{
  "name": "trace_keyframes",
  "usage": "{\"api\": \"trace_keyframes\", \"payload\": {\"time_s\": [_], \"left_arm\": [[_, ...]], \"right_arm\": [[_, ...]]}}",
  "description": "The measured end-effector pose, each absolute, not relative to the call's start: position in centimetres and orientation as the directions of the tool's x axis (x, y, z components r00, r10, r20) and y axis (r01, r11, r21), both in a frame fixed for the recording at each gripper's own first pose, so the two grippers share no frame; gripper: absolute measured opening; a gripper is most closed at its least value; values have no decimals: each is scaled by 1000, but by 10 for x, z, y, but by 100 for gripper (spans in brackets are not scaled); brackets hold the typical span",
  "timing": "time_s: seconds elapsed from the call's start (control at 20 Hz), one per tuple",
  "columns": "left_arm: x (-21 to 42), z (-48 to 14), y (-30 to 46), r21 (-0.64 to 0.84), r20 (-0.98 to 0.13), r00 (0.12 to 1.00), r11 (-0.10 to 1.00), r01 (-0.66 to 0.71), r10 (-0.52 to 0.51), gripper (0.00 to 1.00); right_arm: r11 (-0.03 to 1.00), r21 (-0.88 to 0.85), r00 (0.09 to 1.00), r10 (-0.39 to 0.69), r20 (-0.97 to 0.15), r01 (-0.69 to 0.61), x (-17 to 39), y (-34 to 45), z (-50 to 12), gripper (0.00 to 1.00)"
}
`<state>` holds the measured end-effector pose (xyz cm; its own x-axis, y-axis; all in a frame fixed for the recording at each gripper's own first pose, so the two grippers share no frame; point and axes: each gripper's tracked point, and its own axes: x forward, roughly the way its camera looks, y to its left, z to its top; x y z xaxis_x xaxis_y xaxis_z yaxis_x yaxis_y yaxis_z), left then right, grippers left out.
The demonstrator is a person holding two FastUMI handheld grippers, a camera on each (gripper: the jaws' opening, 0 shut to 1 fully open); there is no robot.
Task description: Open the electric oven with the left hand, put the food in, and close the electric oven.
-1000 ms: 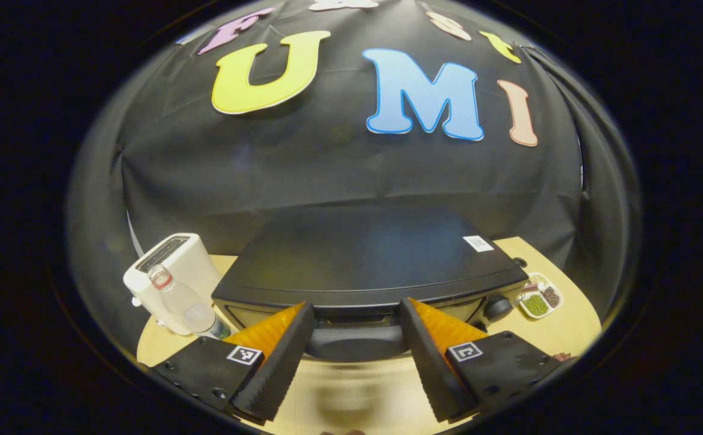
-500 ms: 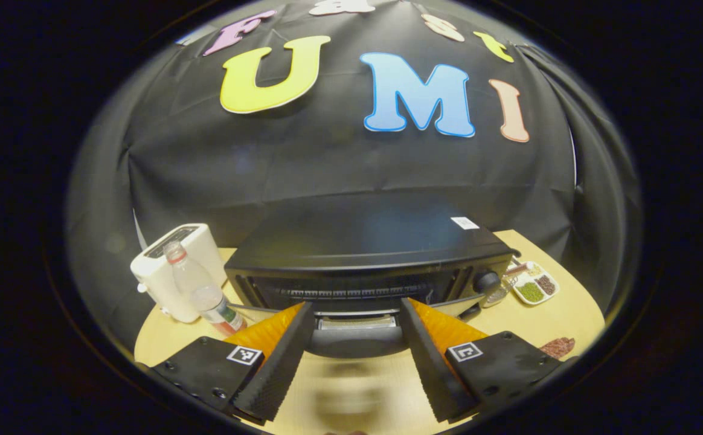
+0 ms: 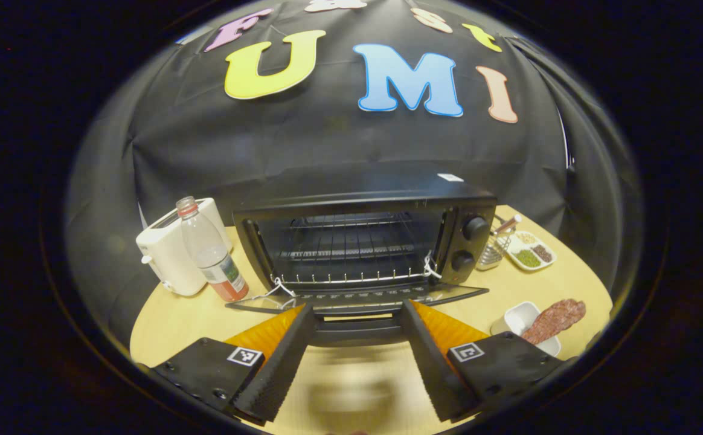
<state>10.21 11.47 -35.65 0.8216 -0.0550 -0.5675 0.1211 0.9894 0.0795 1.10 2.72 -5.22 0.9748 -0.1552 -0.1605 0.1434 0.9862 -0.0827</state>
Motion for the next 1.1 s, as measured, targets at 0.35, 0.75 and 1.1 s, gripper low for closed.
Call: {"api": "trace_keyframes", "payload": {"time_s": [0.35,0.75,1.1], "left_arm": [[77,-392,127,66,-629,777,994,90,-28,100],[97,-246,124,32,-372,927,998,57,-41,99],[77,-111,107,-4,-132,991,999,36,-37,100]], "right_arm": [[986,-105,975,-149,-164,133,7,28,-52,88],[995,-12,964,-99,-247,99,14,20,-82,88],[976,205,922,9,-388,77,29,-8,-157,89]]}}
